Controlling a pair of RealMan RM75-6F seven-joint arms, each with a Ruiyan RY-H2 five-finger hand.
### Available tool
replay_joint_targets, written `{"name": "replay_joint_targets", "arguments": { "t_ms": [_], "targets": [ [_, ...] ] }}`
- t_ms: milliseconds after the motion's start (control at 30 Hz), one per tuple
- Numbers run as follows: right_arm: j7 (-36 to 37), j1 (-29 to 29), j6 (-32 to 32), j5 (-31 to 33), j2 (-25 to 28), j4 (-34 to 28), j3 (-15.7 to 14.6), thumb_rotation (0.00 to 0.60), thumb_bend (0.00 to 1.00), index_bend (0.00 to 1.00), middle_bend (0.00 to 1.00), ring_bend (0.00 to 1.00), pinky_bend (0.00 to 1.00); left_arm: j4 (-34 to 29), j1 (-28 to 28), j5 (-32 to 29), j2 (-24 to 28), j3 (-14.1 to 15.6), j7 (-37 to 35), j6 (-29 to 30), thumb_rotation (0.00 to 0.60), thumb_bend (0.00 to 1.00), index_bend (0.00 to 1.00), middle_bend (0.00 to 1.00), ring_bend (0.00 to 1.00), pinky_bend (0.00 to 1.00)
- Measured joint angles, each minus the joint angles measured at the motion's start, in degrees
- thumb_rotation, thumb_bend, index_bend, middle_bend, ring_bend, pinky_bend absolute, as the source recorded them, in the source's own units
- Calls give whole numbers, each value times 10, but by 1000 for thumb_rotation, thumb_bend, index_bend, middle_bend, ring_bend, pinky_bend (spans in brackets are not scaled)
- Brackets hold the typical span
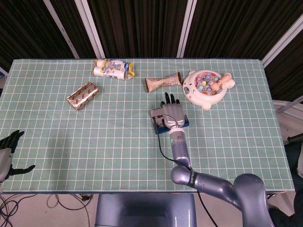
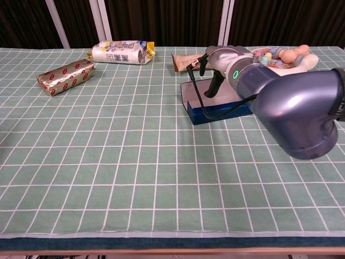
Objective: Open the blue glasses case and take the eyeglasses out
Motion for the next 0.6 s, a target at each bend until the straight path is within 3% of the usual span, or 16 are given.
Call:
{"name": "replay_joint_targets", "arguments": {
  "t_ms": [267, 467, 600],
  "targets": [
    [-7, 7, 9, 0, 6, -5, 7, 600, 313, 265, 0, 0, 200, 0, 0, 3, -1, 1, 4, 2, 600, 63, 0, 0, 0, 0],
    [-10, -24, 40, -10, 41, -91, -11, 600, 321, 238, 22, 0, 200, 2, 2, 7, -3, 2, 9, 8, 600, 63, 0, 0, 0, 0],
    [-17, -50, 63, -17, 83, -182, -25, 600, 365, 233, 181, 108, 267, 3, 3, 11, -4, 3, 12, 13, 600, 64, 0, 0, 0, 0]
  ]
}}
